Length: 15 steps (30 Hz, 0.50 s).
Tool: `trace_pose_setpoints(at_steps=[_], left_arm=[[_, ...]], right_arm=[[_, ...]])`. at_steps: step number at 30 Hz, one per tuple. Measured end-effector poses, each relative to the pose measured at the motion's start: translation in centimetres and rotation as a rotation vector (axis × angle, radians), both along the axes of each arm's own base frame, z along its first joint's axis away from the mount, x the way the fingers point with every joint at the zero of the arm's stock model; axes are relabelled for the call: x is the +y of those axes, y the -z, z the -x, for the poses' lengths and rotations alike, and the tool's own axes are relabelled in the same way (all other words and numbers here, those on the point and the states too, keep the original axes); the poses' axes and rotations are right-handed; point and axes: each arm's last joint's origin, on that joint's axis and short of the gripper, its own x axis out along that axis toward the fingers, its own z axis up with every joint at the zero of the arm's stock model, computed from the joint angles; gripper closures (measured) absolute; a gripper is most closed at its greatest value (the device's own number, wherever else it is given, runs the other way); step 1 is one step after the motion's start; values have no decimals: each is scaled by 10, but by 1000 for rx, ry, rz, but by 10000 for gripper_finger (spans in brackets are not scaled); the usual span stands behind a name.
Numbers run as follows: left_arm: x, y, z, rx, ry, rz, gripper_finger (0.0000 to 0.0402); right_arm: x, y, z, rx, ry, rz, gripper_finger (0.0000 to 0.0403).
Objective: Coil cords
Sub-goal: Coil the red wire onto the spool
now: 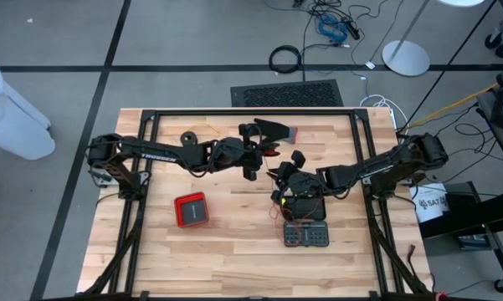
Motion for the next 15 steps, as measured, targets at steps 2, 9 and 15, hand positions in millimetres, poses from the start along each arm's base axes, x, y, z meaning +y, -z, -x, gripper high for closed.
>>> trace_pose_setpoints(at_steps=[2,9,15], left_arm=[[0,0,0,0,0,0,401],[0,0,0,1,0,0,401],[0,2,1,28,1,2,401]], right_arm=[[0,-1,0,-1,-3,5,390],[0,-7,1,-28,-15,21,401],[-1,-25,7,-100,-23,34,402]])
